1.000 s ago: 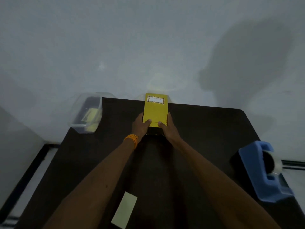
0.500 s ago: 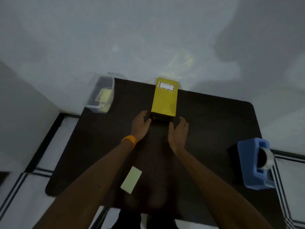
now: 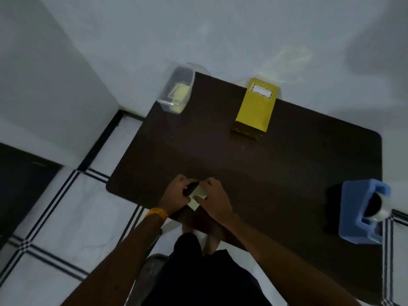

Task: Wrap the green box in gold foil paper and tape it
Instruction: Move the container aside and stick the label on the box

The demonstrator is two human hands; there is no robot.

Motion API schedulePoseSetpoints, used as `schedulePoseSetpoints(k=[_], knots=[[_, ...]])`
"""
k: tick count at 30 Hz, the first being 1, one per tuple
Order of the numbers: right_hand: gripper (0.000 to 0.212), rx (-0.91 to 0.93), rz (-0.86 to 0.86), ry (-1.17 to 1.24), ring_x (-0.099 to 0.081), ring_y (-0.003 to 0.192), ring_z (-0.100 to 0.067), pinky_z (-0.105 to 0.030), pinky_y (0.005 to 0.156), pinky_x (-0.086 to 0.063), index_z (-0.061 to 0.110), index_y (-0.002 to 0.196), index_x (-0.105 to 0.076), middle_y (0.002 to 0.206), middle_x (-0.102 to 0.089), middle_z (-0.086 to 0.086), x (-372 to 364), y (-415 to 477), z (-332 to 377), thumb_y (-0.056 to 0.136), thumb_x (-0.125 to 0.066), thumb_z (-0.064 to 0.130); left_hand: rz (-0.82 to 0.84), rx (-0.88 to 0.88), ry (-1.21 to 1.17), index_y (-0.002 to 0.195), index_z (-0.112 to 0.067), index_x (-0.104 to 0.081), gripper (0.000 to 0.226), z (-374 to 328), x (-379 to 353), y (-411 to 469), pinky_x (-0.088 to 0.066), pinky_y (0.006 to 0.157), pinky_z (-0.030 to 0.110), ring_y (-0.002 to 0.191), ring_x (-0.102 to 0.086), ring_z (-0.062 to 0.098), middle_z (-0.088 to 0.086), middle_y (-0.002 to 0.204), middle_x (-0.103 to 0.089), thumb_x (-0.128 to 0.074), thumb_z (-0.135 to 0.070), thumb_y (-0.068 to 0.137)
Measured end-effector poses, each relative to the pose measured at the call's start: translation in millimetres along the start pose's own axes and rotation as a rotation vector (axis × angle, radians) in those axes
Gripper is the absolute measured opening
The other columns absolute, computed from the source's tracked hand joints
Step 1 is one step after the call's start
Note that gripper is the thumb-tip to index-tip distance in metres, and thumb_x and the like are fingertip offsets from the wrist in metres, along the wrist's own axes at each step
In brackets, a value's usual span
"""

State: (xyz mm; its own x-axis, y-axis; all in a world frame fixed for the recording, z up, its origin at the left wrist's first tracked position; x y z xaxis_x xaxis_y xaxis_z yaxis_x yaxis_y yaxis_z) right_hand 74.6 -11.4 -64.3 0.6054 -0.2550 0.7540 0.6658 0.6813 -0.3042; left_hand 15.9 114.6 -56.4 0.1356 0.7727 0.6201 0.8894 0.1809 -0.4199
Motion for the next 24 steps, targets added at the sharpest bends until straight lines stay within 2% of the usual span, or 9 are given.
schedulePoseSetpoints(k=[2, 4, 6, 9, 15, 18, 20, 23, 24], knots=[[0.055, 0.010, -0.009, -0.068, -0.039, 0.124, -0.014, -0.027, 0.098, -0.045, 0.019, 0.137, -0.050, 0.134, -0.041, 0.002, -3, -2, 4, 0.089, -0.068, 0.041, -0.010, -0.008, 0.018, 0.135, -0.021, -0.055, 0.064, 1, -4, -6, -0.035, 0.083, 0.009, 0.099, -0.047, 0.009, -0.004, 0.118, -0.040, -0.071, -0.007, 0.076], [0.058, 0.028, -0.005, -0.102, -0.040, 0.123, -0.015, -0.028, 0.097, -0.047, 0.019, 0.140, -0.048, 0.135, -0.041, 0.001, -8, -5, 8, 0.089, -0.069, 0.035, -0.035, -0.006, 0.056, 0.134, -0.023, -0.055, 0.059, 4, -7, -12, -0.038, 0.090, 0.019, 0.099, -0.045, 0.008, -0.004, 0.120, -0.042, -0.073, -0.014, 0.078], [0.051, 0.051, -0.024, -0.141, -0.043, 0.121, -0.017, -0.026, 0.095, -0.047, 0.018, 0.140, -0.050, 0.133, -0.043, -0.001, -9, -6, 13, 0.092, -0.066, 0.027, -0.070, 0.029, 0.087, 0.130, -0.024, -0.058, 0.053, 9, -9, -13, -0.037, 0.091, 0.022, 0.101, -0.044, 0.008, -0.002, 0.122, -0.043, -0.073, -0.018, 0.080], [0.035, 0.069, -0.074, -0.158, -0.048, 0.113, -0.016, -0.027, 0.091, -0.049, 0.020, 0.130, -0.059, 0.126, -0.050, -0.001, -8, -5, 15, 0.096, -0.061, 0.018, -0.170, 0.045, 0.088, 0.120, -0.022, -0.063, 0.035, 12, -12, -13, -0.041, 0.087, 0.024, 0.097, -0.047, 0.009, -0.002, 0.118, -0.047, -0.069, -0.023, 0.085], [0.020, 0.031, -0.077, -0.076, -0.058, 0.100, -0.018, -0.031, 0.088, -0.050, 0.018, 0.111, -0.070, 0.111, -0.061, -0.004, 1, 2, 13, 0.097, -0.057, 0.020, -0.286, -0.005, 0.097, 0.092, -0.018, -0.065, 0.006, -5, -12, -2, -0.051, 0.081, 0.033, 0.083, -0.055, 0.012, -0.002, 0.096, -0.057, -0.058, -0.017, 0.092], [0.019, -0.010, -0.076, 0.018, -0.063, 0.094, -0.023, -0.035, 0.086, -0.051, 0.012, 0.103, -0.072, 0.102, -0.068, -0.008, 9, 5, 7, 0.097, -0.054, 0.015, -0.252, -0.001, -0.008, 0.091, -0.015, -0.065, 0.006, -6, -12, 7, -0.052, 0.082, 0.037, 0.084, -0.058, 0.013, -0.001, 0.093, -0.060, -0.061, -0.011, 0.090], [0.018, -0.082, -0.101, 0.118, -0.066, 0.089, -0.024, -0.031, 0.079, -0.050, 0.009, 0.097, -0.074, 0.096, -0.071, -0.010, 22, 5, -2, 0.094, -0.056, 0.009, -0.182, 0.004, -0.132, 0.088, -0.019, -0.063, 0.008, -11, -13, 14, -0.055, 0.080, 0.040, 0.083, -0.062, 0.014, -0.001, 0.088, -0.063, -0.061, -0.011, 0.090], [0.018, -0.222, -0.230, 0.303, -0.067, 0.087, -0.014, -0.023, 0.076, -0.050, 0.010, 0.100, -0.072, 0.097, -0.073, -0.004, 51, 3, -12, 0.087, -0.062, 0.003, -0.125, 0.054, -0.365, 0.082, -0.023, -0.059, 0.014, -26, -14, 32, -0.060, 0.075, 0.044, 0.084, -0.069, 0.018, 0.003, 0.085, -0.068, -0.062, -0.013, 0.091], [0.016, -0.279, -0.275, 0.362, -0.066, 0.081, -0.010, -0.021, 0.071, -0.051, 0.011, 0.099, -0.069, 0.092, -0.072, -0.001, 60, 1, -16, 0.087, -0.063, 0.002, -0.147, 0.059, -0.411, 0.080, -0.021, -0.059, 0.015, -33, -13, 37, -0.061, 0.072, 0.042, 0.083, -0.070, 0.019, 0.005, 0.084, -0.068, -0.064, -0.011, 0.091]])
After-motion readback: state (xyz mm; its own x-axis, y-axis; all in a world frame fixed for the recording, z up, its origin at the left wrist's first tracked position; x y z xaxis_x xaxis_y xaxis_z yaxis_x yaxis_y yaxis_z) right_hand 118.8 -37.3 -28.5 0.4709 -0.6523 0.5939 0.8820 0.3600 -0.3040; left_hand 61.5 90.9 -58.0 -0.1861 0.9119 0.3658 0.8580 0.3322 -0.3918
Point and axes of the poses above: each hand's wrist, its own y-axis towards the middle knuckle, its own x-axis out of the back of the hand, z = x × y, the point moved 7 cm from there along y, towards the middle knuckle
